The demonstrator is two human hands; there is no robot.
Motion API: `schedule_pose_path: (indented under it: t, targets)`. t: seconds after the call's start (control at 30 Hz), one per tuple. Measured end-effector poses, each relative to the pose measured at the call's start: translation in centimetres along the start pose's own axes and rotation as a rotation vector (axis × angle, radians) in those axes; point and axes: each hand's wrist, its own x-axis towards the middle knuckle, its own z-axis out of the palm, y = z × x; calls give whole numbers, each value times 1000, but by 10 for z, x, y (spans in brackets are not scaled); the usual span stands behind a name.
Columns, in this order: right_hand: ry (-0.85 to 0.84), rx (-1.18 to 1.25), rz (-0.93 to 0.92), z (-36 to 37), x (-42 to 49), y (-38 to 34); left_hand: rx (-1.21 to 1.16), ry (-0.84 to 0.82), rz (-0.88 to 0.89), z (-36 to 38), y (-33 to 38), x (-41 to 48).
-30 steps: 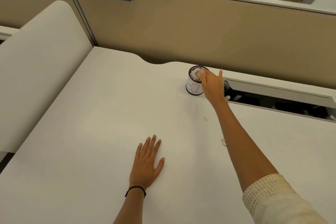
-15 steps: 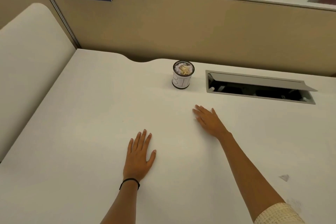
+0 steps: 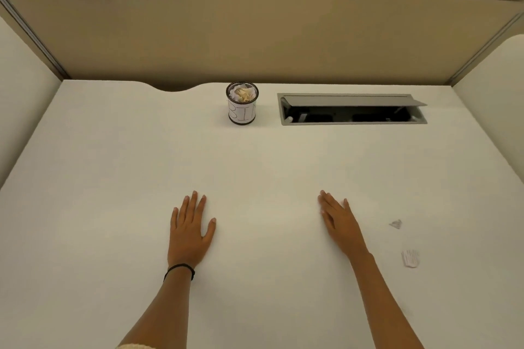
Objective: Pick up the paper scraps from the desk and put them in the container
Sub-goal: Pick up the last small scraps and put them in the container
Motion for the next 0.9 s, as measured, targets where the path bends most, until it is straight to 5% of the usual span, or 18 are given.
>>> schedule_pose_path:
  t: [0.13,0.27,0.4,0.57,0.73,0.9]
  targets:
    - [124,63,98,-12,-34,14,19,-3,5,0,0,-1]
    - [402,96,419,-33,-54,37,24,-5,12,-2,1,-2]
    - [240,101,603,-33,-62,53,35,-9,8,-3,2,-2]
    - [98,54,484,-16,-59,36,29,-6,11,-3,3,-3]
    - [-50,151,172,-8,-57,-4,30,-11,20,-5,3,-4]
    - [293,120,300,-23,-81,8,30,-11,14,-6,5,-4]
